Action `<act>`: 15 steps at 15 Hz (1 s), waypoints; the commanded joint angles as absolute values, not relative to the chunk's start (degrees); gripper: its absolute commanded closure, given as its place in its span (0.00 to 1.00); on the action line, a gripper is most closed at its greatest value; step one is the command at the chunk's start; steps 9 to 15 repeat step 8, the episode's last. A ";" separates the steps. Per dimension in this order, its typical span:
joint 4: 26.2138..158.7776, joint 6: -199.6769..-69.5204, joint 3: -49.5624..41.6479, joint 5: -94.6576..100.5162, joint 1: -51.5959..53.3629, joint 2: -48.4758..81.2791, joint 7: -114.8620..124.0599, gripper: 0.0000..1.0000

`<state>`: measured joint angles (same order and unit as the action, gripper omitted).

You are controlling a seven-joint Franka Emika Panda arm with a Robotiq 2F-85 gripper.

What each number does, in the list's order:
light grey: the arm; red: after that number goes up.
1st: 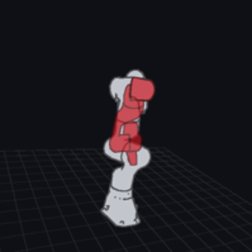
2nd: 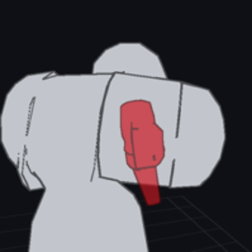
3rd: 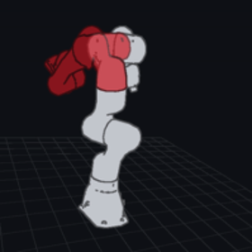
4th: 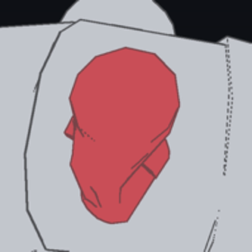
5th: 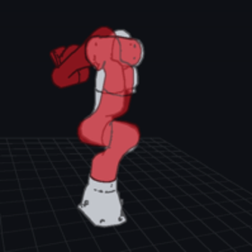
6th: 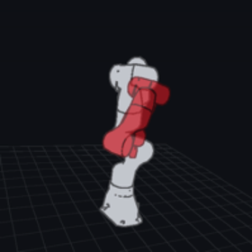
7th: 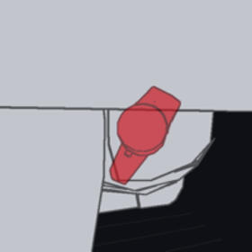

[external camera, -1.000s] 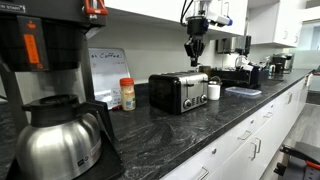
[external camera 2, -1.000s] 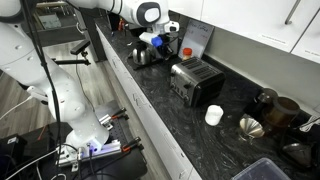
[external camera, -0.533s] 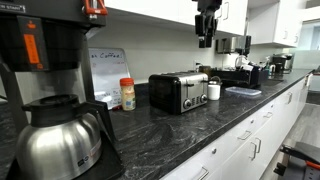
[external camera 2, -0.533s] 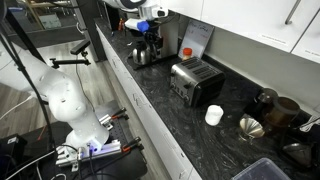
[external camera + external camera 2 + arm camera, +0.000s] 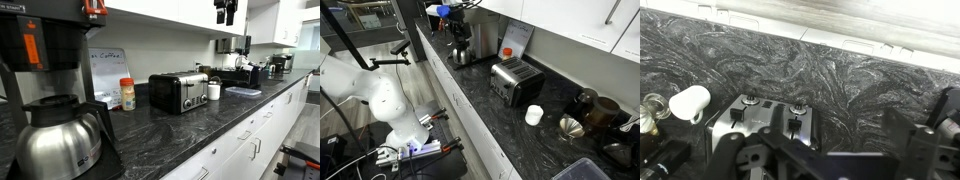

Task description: Pull down the left-side toaster lever

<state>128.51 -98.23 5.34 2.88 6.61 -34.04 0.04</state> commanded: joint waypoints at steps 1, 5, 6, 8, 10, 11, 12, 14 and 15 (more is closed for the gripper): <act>128.23 -94.56 5.46 1.25 6.63 -36.69 0.62 0.00; 128.36 -94.86 5.79 0.36 6.05 -37.65 3.17 0.00; 128.36 -94.62 5.82 0.17 6.00 -38.04 3.63 0.00; 128.36 -94.47 5.84 0.06 5.97 -38.24 3.89 0.00; 128.36 -94.47 5.84 0.06 5.97 -38.24 3.89 0.00; 128.36 -94.47 5.84 0.06 5.97 -38.24 3.89 0.00; 128.36 -94.47 5.84 0.06 5.97 -38.24 3.89 0.00; 128.36 -94.47 5.84 0.06 5.97 -38.24 3.89 0.00; 128.36 -94.47 5.84 0.06 5.97 -38.24 3.89 0.00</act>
